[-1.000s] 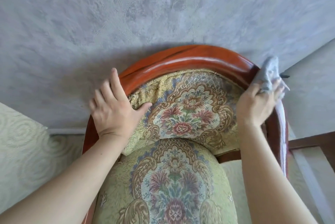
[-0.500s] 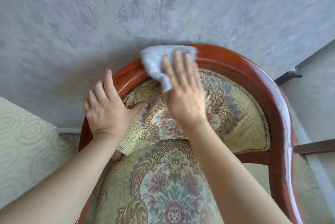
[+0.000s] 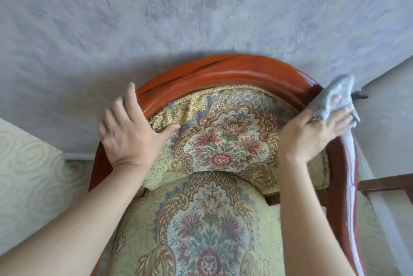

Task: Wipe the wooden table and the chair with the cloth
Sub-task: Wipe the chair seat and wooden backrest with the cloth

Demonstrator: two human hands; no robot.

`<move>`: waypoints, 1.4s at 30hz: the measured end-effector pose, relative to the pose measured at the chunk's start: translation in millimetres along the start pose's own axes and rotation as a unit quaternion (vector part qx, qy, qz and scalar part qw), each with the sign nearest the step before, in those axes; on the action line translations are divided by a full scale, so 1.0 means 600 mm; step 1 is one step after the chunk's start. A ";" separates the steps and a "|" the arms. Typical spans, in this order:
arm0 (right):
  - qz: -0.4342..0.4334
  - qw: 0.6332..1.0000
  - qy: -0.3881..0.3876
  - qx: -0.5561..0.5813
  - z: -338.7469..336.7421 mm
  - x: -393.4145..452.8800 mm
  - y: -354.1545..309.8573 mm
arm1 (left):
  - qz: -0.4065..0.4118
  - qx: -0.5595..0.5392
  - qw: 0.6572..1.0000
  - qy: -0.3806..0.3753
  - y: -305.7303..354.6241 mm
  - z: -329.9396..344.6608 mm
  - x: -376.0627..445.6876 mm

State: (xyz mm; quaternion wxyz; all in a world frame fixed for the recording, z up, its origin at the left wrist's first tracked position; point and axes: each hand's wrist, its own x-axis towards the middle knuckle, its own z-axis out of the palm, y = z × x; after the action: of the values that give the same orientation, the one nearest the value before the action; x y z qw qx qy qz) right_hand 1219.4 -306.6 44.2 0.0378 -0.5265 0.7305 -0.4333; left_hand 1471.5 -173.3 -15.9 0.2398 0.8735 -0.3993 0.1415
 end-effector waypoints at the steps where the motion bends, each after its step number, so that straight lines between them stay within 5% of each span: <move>1: -0.046 0.999 -0.021 0.006 0.018 -0.023 -0.027 | -0.002 0.002 1.000 0.002 0.001 0.000 0.000; 4: -0.193 0.972 -0.115 0.065 0.065 -0.117 -0.095 | -0.002 0.002 1.000 -0.001 0.002 -0.001 0.001; 11: -0.341 0.882 -0.312 0.096 0.052 -0.217 -0.096 | 0.013 -0.016 1.000 -0.001 0.006 -0.013 0.000; 13: -0.285 0.875 -0.344 0.187 0.020 -0.211 -0.075 | 0.015 -0.037 0.999 -0.014 0.008 -0.021 0.002; 15: -0.122 0.875 -0.351 0.310 -0.020 -0.202 -0.052 | 0.023 -0.053 0.998 -0.026 0.013 -0.030 0.006; 18: 0.130 0.870 -0.240 0.412 -0.073 -0.176 -0.020 | 0.088 -0.043 0.995 -0.025 0.047 -0.040 0.033; 21: 0.193 0.891 -0.123 0.392 -0.101 -0.134 0.004 | 0.171 -0.011 0.984 -0.039 0.103 -0.037 0.072; 26: 0.098 0.939 -0.010 0.329 -0.077 -0.083 0.046 | 0.206 0.075 0.975 -0.044 0.130 -0.020 0.090; 30: -0.021 0.977 -0.112 0.183 0.008 -0.082 0.062 | 0.199 0.090 0.976 -0.016 0.126 -0.004 0.088; 33: -0.125 0.976 -0.097 0.148 0.075 -0.102 0.030 | 0.189 0.099 0.977 0.004 0.123 0.009 0.088; 42: -0.400 0.878 -0.181 0.192 0.139 -0.137 0.039 | 0.176 0.114 0.977 0.048 0.118 0.023 0.083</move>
State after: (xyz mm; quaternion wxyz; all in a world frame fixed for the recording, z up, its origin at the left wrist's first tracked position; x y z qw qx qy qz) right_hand 1281.1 -288.5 -56.3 0.0932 -0.8251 0.3407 -0.4410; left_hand 1450.3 -252.1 16.2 0.1285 0.8036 -0.5159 0.2676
